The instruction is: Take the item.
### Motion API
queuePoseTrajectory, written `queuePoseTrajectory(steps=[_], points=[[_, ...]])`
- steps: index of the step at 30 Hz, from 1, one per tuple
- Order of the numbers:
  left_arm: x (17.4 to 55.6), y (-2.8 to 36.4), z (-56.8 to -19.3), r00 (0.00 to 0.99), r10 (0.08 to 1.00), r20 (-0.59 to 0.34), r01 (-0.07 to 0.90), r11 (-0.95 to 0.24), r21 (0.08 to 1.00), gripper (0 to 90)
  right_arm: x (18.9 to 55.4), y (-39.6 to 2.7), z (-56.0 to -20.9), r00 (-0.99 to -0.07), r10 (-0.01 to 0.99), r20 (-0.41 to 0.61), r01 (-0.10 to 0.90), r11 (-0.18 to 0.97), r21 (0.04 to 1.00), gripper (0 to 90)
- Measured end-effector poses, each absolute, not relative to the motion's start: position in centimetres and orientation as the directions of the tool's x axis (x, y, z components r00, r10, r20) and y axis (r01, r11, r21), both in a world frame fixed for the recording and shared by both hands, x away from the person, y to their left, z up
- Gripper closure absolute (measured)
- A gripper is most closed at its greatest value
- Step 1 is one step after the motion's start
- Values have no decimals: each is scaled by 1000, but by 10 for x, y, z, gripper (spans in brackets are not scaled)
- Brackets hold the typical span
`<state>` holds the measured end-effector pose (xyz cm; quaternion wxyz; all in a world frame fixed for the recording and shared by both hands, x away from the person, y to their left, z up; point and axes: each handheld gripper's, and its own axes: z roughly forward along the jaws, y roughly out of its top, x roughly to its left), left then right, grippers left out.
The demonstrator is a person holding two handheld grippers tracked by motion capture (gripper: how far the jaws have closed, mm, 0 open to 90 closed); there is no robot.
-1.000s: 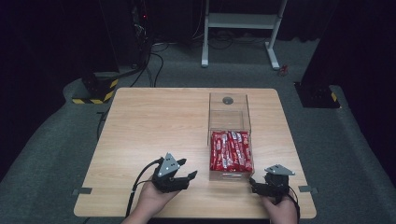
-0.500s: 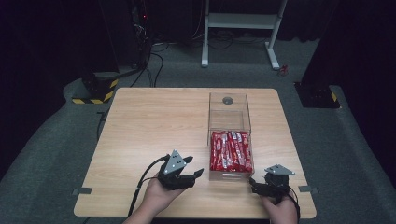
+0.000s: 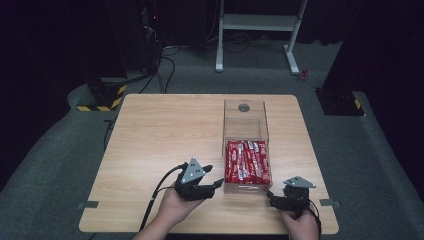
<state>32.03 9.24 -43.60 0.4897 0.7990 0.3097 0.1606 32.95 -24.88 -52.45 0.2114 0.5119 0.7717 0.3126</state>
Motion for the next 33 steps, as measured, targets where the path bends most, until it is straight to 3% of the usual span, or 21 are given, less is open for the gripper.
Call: queuePoseTrajectory(steps=[33], points=[[338,63,-431,779,624,-67,339,-328,882,441,329,-249,-524,-388,922,-6,657,281,699,100]])
